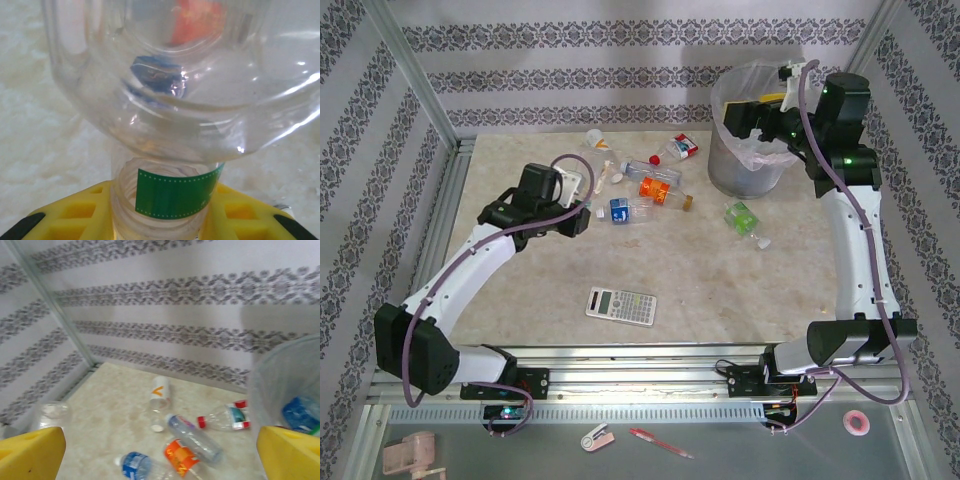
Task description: Throw the plastic bottles in the bin
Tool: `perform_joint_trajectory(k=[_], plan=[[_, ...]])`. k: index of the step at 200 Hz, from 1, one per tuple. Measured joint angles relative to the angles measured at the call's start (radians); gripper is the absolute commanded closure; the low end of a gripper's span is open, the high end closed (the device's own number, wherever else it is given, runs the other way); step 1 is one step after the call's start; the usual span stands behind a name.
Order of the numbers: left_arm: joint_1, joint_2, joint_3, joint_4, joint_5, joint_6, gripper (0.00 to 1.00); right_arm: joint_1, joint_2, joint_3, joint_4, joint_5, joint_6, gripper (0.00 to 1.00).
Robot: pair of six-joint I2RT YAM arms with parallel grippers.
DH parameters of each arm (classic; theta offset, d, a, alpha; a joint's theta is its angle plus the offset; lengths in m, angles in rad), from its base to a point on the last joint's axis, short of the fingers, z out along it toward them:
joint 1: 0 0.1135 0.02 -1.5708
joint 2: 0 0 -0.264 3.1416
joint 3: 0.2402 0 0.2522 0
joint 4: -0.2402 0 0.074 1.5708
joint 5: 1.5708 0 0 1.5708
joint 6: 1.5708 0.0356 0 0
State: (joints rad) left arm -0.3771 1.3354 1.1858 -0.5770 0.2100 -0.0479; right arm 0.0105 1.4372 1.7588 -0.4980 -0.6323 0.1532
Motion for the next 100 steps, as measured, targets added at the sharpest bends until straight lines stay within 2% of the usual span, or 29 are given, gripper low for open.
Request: perform_joint_trajectory(k=[33,100], plan=[[-0.094,0.002,0.052,0.044,0.0,0.012,0.81,0.053,0.01,0.0,0.0,-0.082,0.032,0.02],[-0.218,0.068,0.15,0.097,0.001,0.029,0.83,0.126,0.043,0.0,-0.008,-0.191,0.084,0.02]])
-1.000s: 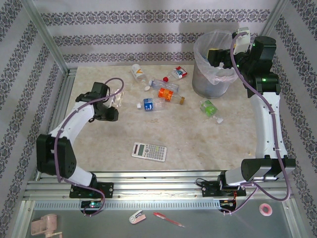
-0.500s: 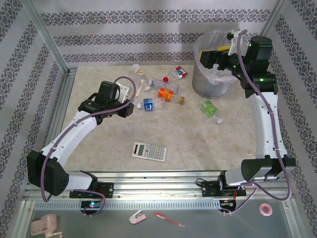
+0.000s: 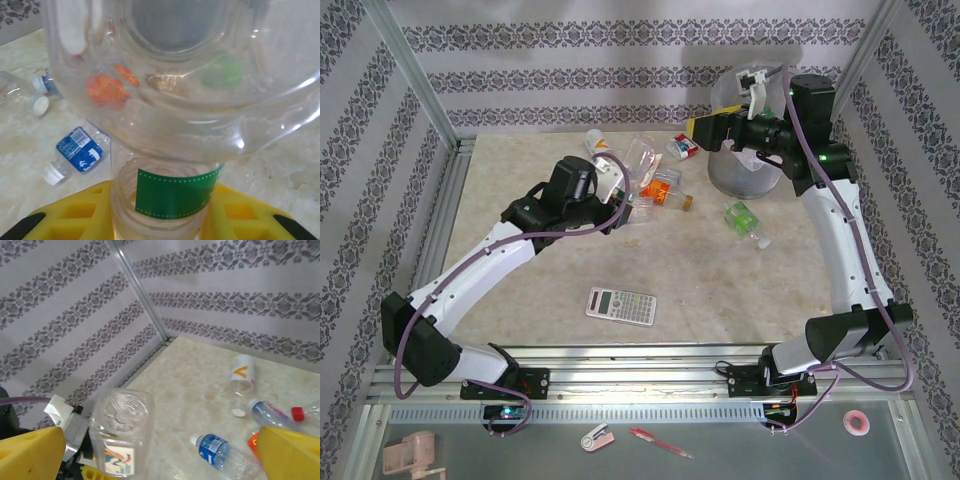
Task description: Throw the plastic bottles in the bin
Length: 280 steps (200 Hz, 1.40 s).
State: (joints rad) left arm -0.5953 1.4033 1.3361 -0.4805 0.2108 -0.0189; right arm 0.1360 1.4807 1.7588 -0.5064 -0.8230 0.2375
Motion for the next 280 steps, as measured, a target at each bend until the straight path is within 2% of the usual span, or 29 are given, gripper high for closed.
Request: perform_joint_trajectory(k=[86,166,214,280], plan=[[-0.063,0.042,0.054,-0.001,-0.003,0.051,0.83,0.05,0.049,-0.016,-0.014,-0.1,0.048,0.03],[-0.073,0.044,0.065,-0.001,-0.006,0.071,0.83,0.083,0.058,-0.039,-0.039,-0.163,0.053,0.1],[-0.073,0.047,0.076,-0.001,-0.01,0.073,0.83,0.105,0.058,-0.069,-0.061,-0.189,0.052,0.19],[-0.077,0.05,0.078,-0.004,-0.029,0.089,0.83,0.109,0.058,-0.075,-0.082,-0.188,0.045,0.42]])
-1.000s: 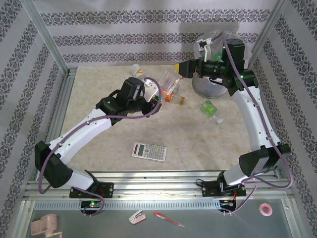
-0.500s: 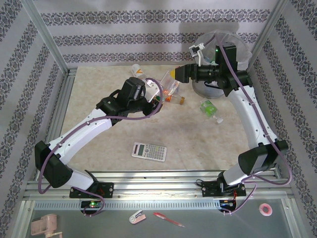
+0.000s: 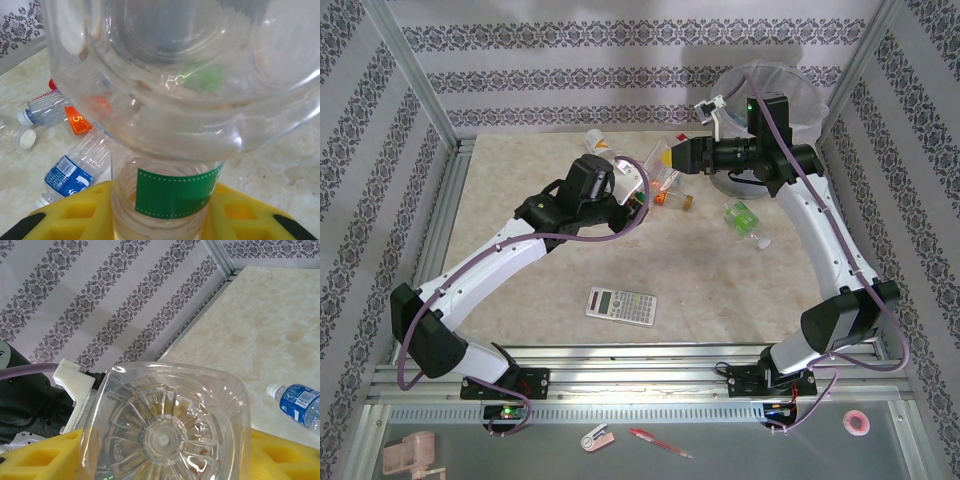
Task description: Throw the plastic bottles in the bin
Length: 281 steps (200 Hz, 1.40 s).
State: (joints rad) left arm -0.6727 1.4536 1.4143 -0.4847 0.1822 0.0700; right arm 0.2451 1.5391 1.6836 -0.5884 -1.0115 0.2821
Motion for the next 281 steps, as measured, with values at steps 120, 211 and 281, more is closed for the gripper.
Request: perform_joint_trajectory(k=[120,211,281], plan=[[-0.022,-0.003,-0.017,0.041,-0.037,-0.006,0.0,0.001,-0.005,0.0,-0.015,0.056,-0.023,0.58],[-0.022,-0.09,-0.123,0.199,-0.084,-0.072,0.0,-0.126,-0.119,0.0,-0.029,0.372,-0.043,0.65],[-0.021,-0.113,-0.188,0.264,-0.102,-0.132,0.0,-0.192,-0.166,0.04,-0.006,0.616,-0.103,0.65]])
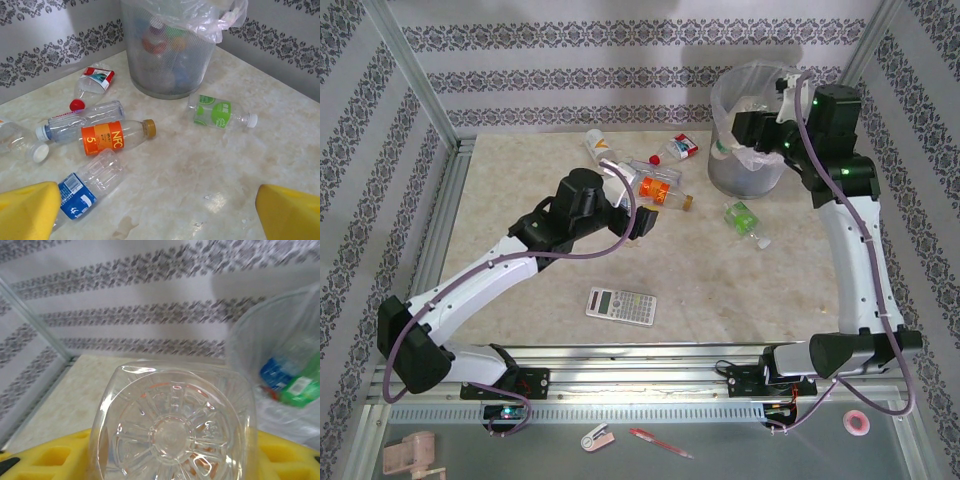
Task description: Throw the plastic bottles in the bin
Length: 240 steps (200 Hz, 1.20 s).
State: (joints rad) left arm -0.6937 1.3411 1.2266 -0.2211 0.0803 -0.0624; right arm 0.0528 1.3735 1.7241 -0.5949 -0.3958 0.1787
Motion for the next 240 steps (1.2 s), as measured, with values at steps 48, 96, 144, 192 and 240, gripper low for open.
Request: perform_joint_trajectory(k=[48,96,144,192,240], plan=[[0.0,-0.058,-0.047,0.062,-0.011,-0.029,0.0,-0.012,-0.032,0.061,0.035,0.112,-0.071,0.65],[0.002,-0.097,-0.071,0.111,-0.037,-0.049,0.0,-0.012,-0.061,0.09,0.114,0.183,-0.139,0.66],[0.002,-0.112,-0.09,0.132,-0.064,-0.06,0.0,-0.012,-0.091,0.084,0.232,0.224,-0.187,0.67],[0.002,-0.128,-0.113,0.138,-0.099,-0.074,0.0,-0.012,-0.159,0.027,0.389,0.232,-0.212,0.69],[0.002,-0.156,-0.133,0.147,-0.124,-0.078,0.0,-0.012,-0.202,-0.052,0.541,0.25,-0.212,0.7]])
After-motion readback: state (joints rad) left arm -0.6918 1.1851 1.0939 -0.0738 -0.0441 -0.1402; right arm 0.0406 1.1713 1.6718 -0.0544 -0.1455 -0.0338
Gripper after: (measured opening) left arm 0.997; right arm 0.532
